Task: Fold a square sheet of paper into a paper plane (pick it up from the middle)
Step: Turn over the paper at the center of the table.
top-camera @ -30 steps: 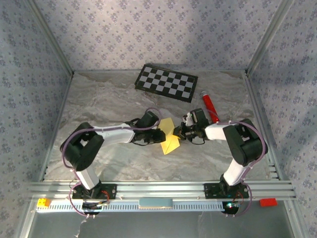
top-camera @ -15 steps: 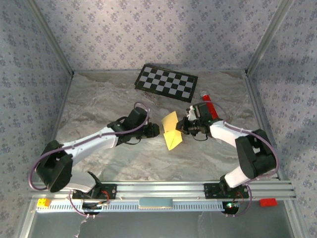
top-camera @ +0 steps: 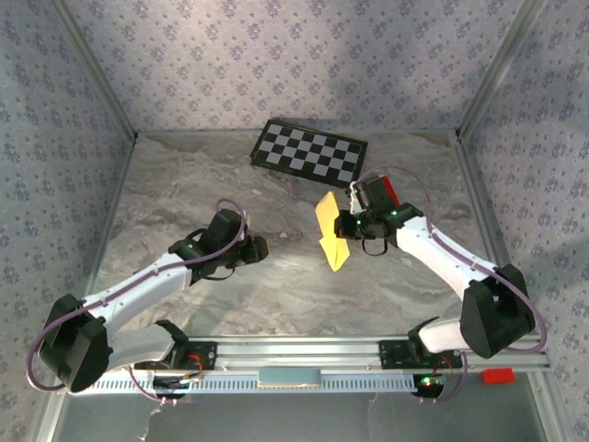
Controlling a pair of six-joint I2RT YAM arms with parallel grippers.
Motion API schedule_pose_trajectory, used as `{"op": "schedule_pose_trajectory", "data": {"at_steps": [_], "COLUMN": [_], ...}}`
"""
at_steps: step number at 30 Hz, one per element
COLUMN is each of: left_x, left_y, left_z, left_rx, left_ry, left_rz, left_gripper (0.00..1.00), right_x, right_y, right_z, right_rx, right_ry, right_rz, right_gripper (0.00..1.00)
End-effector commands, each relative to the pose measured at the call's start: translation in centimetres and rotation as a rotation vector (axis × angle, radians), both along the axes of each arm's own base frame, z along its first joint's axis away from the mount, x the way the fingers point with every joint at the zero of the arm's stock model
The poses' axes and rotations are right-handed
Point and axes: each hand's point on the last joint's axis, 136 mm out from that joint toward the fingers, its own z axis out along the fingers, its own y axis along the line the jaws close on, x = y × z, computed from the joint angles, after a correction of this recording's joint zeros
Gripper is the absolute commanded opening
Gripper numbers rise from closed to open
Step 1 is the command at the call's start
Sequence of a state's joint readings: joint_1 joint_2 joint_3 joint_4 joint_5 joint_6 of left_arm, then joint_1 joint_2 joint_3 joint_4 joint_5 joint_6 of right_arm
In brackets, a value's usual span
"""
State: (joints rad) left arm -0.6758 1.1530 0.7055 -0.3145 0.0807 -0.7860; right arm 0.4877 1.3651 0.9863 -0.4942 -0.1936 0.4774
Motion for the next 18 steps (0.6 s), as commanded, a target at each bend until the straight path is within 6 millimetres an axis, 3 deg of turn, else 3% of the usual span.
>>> {"op": "schedule_pose_trajectory", "data": {"at_steps": [1,8,15,18], "left_x": [0.5,0.2,-0.6,-0.7], "left_y": [0.0,1.5,3.5,4.8], "left_z": [1.2,1.0,0.4,0.1], "left_rx": [-0.015,-0.002,-0.031,-0.039], "left_ry": [-0.023,-0.003,-0.009,0.002], "left_rz": [-0.004,0.016,0.084,0.135], "left_gripper": [0.40,0.40,0.41,0.41], "right_x": [-1.0,-1.4,-1.4,-0.8], "right_y": [-2.7,-3.5,-6.1,-6.4], "right_z": [0.5,1.0,0.9,1.3], "right_rx": [-0.177,-0.284,-0.551,-0.697], "right_ry": [-0.004,-0.020,0.001,-0.024], "right_rz": [-0.024,-0.041,-0.078,-0.075], "right_gripper": [0.00,0.00,0.00,0.00]}}
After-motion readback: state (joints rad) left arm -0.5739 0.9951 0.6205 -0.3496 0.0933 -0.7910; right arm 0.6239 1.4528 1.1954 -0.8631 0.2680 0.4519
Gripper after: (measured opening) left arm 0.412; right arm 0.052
